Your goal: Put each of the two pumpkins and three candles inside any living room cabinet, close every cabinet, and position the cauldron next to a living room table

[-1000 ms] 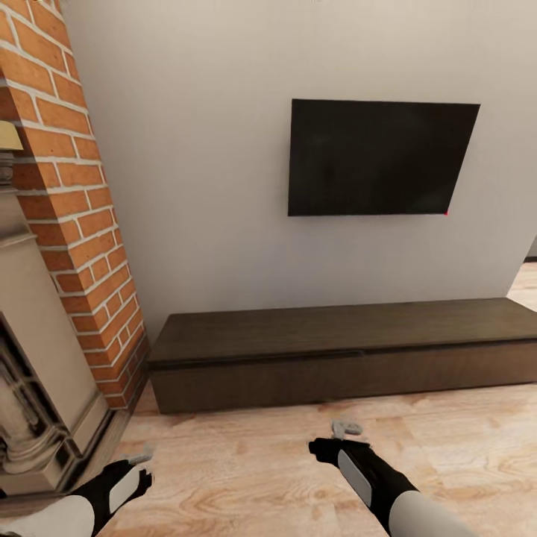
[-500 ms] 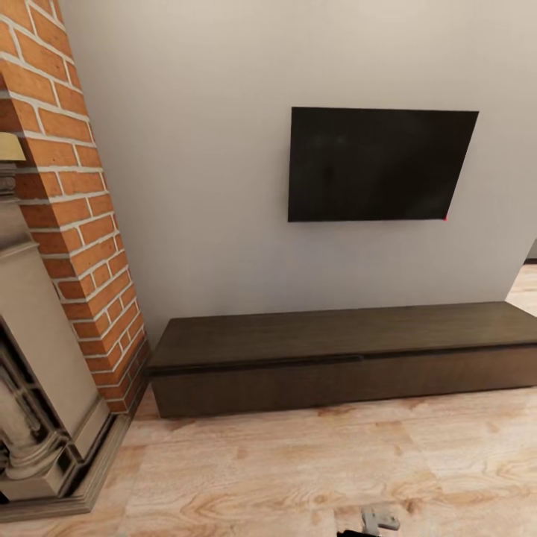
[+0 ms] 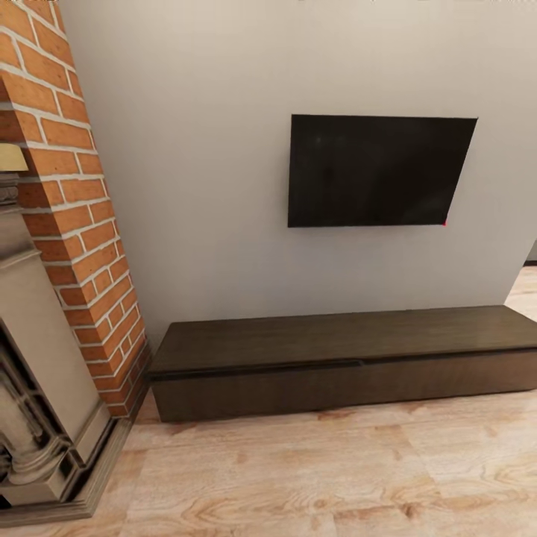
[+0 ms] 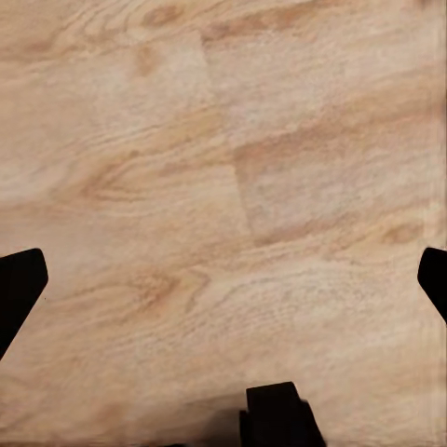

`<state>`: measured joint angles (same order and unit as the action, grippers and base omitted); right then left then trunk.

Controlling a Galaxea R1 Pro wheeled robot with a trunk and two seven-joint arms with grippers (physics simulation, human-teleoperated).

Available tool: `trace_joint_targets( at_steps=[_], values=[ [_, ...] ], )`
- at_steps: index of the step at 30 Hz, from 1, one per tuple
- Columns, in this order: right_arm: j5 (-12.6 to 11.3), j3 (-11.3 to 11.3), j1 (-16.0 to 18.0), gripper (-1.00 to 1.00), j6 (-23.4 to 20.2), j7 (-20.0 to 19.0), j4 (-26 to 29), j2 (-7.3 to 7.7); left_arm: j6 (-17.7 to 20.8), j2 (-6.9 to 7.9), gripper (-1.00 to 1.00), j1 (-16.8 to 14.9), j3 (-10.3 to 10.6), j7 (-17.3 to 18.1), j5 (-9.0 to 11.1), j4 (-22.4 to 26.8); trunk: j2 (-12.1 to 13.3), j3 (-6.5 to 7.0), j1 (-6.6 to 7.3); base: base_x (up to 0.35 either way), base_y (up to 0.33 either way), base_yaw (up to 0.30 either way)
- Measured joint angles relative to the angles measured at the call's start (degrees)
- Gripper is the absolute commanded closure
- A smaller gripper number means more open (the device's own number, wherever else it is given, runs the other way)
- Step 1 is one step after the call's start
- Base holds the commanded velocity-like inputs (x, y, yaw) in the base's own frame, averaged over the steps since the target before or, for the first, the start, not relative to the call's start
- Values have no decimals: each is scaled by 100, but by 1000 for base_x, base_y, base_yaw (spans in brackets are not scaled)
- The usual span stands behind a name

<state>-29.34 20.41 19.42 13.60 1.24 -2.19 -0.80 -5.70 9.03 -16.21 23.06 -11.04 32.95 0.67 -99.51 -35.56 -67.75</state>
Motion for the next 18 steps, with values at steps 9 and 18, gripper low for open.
trace_joint_targets(
  at_steps=[9,18],
  values=[
    [-19,-6,-226,-100,219,20,-18,323,-126,10,-100,185,7,4,-92,2,361,162,198,0,0,0],
    [-23,-6,-243,-100,512,18,-20,340,-260,3,-100,303,9,4,-102,0,722,324,395,0,0,0]
  ],
)
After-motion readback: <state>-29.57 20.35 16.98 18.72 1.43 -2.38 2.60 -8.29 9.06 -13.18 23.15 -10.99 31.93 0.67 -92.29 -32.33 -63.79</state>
